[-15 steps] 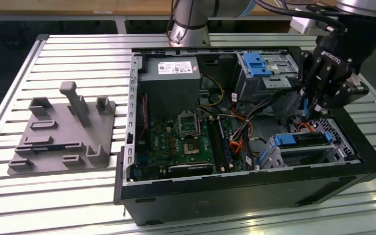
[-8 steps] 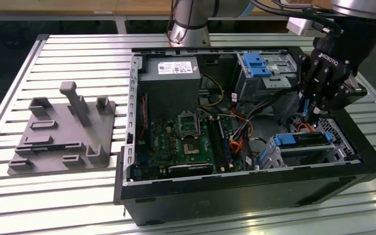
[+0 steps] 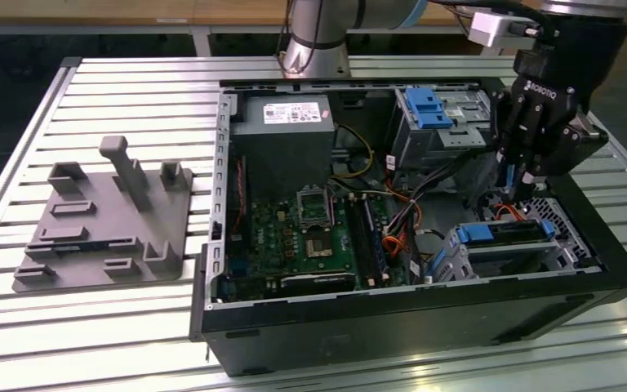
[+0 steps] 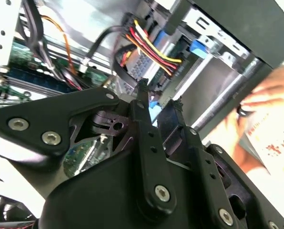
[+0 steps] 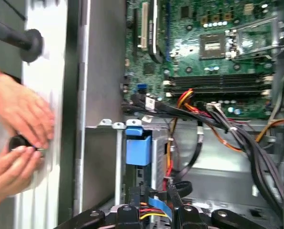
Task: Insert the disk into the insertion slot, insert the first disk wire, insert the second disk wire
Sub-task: 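Insert the second disk wire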
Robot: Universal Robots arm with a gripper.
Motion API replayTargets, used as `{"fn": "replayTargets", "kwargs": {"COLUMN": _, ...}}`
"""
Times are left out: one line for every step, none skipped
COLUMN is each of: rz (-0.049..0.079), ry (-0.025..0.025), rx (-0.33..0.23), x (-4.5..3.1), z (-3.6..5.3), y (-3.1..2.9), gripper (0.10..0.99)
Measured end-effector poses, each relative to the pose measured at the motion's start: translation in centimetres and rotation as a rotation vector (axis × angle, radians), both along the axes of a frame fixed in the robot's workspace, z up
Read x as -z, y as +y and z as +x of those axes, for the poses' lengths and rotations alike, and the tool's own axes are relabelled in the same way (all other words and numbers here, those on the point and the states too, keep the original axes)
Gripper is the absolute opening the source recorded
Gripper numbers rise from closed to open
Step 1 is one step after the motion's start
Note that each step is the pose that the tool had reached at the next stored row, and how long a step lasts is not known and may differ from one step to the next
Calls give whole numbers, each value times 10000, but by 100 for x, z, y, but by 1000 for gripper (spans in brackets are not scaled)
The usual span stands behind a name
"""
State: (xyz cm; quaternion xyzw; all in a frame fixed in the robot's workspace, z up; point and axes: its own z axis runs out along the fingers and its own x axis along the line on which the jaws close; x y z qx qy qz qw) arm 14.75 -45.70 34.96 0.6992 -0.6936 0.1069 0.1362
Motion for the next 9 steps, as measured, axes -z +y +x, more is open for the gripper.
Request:
{"fn": "replayTargets", "kwargs": {"rz": -159, "ry": 0, "rx": 0, "x": 3, "z": 0, "y": 22, "gripper": 361}}
{"fn": "replayTargets", "kwargs": {"rz": -258, "ry": -1, "rx": 0, "x": 11, "z": -3, "y": 46, "gripper": 361}}
{"fn": "replayTargets", "kwargs": {"rz": -309, "ry": -4, "rx": 1, "x": 20, "z": -7, "y": 65, "gripper": 361}}
{"fn": "replayTargets", "kwargs": {"rz": -342, "ry": -11, "rx": 0, "x": 30, "z": -13, "y": 83, "gripper": 361}}
{"fn": "replayTargets", "kwargs": {"rz": -392, "ry": -14, "rx": 0, "x": 38, "z": -19, "y": 100, "gripper": 361}}
{"fn": "replayTargets", "kwargs": {"rz": -457, "ry": -14, "rx": 0, "x": 47, "z": -23, "y": 112, "gripper": 361}}
{"fn": "replayTargets", "kwargs": {"rz": -527, "ry": -15, "rx": -3, "x": 53, "z": -26, "y": 119, "gripper": 361}}
{"fn": "replayTargets", "kwargs": {"rz": -601, "ry": -15, "rx": -13, "x": 58, "z": -28, "y": 125, "gripper": 361}}
{"fn": "replayTargets", "kwargs": {"rz": -686, "ry": -16, "rx": -28, "x": 63, "z": -30, "y": 128, "gripper": 361}}
